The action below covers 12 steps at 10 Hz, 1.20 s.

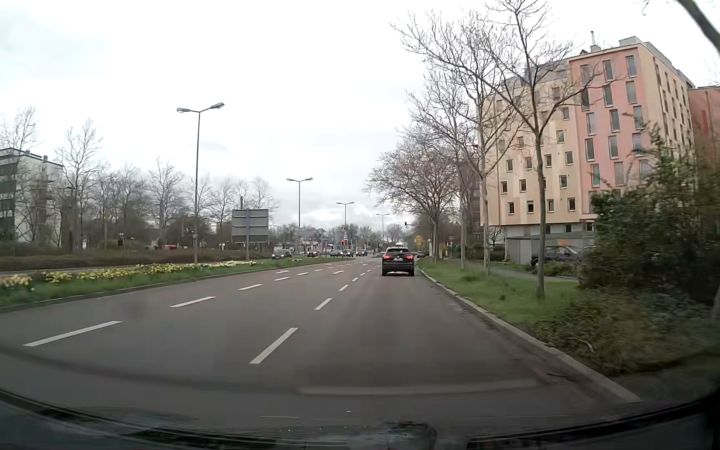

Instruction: Follow the waypoints while adhering to traffic rules and regulations

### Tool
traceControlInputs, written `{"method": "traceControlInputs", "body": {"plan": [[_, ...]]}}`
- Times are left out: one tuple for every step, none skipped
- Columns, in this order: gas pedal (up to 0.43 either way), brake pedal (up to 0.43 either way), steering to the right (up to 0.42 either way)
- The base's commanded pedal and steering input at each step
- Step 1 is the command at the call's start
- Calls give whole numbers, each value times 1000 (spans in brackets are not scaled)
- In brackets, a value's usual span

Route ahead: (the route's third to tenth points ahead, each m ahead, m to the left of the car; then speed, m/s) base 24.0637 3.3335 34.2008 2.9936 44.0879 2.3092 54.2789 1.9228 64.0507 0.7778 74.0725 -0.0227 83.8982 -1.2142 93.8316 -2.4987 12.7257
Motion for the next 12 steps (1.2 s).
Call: {"method": "traceControlInputs", "body": {"plan": [[138, 0, 8], [138, 0, 8], [130, 0, 8], [118, 0, 8], [118, 0, 9], [98, 0, 9], [98, 0, 9], [98, 0, 9], [98, 0, 9], [98, 0, 9], [98, 0, 9], [98, 0, 9]]}}
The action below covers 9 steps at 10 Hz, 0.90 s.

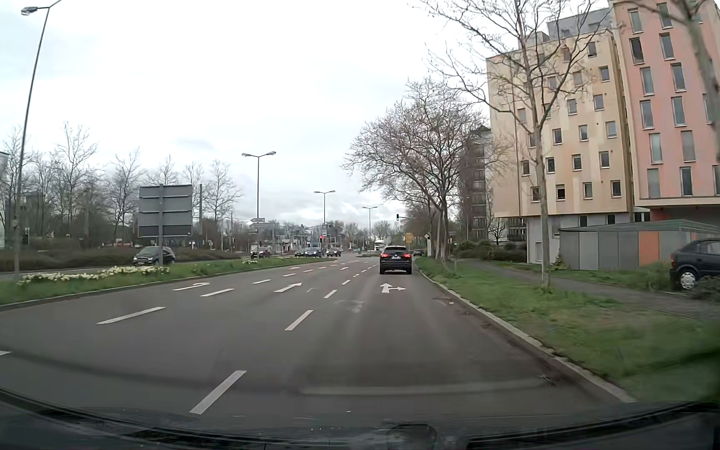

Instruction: Follow the waypoints while adhering to traffic rules and regulations

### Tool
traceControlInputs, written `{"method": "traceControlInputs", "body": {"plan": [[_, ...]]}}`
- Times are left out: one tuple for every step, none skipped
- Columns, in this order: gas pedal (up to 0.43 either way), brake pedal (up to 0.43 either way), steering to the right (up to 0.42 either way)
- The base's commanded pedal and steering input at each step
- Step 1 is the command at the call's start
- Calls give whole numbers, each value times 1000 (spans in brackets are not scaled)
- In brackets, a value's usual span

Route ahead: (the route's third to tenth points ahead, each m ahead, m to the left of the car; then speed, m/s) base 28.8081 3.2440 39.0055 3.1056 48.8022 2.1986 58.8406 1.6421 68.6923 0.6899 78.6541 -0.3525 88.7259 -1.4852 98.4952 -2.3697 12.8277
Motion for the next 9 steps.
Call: {"method": "traceControlInputs", "body": {"plan": [[98, 0, 9], [98, 0, 9], [98, 0, 9], [98, 0, 9], [98, 0, 9], [98, 0, 9], [98, 0, 9], [98, 0, 9], [98, 0, 9]]}}
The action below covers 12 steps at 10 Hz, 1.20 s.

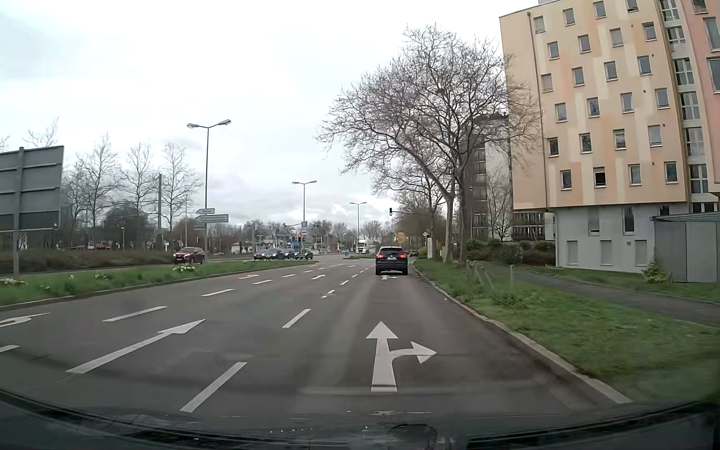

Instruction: Follow the waypoints while adhering to traffic rules and regulations

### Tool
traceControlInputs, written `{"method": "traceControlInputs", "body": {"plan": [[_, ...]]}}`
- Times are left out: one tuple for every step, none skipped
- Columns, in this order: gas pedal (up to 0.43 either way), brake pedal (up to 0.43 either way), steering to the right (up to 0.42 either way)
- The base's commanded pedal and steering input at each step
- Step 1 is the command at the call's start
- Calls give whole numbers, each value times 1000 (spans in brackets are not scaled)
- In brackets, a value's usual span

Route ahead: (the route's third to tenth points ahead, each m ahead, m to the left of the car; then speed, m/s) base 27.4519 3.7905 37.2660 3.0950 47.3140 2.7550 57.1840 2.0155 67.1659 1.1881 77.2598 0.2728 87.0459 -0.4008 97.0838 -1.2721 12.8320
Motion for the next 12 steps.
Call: {"method": "traceControlInputs", "body": {"plan": [[98, 0, 8], [98, 0, 8], [98, 0, 8], [98, 0, 8], [98, 0, 7], [98, 0, 7], [98, 0, 7], [98, 0, 7], [98, 0, 7], [98, 0, 7], [98, 0, 7], [98, 0, 7]]}}
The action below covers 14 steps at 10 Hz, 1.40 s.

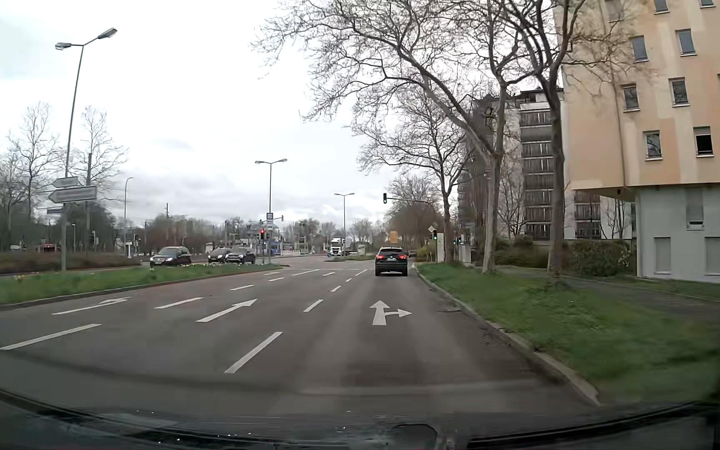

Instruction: Follow the waypoints while adhering to traffic rules and regulations

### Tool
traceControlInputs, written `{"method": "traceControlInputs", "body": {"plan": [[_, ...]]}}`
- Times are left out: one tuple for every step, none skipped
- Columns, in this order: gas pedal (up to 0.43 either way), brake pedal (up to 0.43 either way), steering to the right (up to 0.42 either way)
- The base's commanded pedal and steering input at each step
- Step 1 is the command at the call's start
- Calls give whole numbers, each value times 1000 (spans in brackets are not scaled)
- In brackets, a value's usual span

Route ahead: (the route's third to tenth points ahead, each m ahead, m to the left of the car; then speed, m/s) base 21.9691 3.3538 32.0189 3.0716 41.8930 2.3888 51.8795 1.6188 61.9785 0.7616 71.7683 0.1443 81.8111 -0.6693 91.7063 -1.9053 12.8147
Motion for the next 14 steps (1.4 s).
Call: {"method": "traceControlInputs", "body": {"plan": [[98, 0, 7], [98, 0, 7], [98, 0, 7], [98, 0, 7], [98, 0, 7], [98, 0, 7], [98, 0, 7], [98, 0, 7], [98, 0, 7], [98, 0, 7], [98, 0, 7], [98, 0, 7], [98, 0, 7], [98, 0, 7]]}}
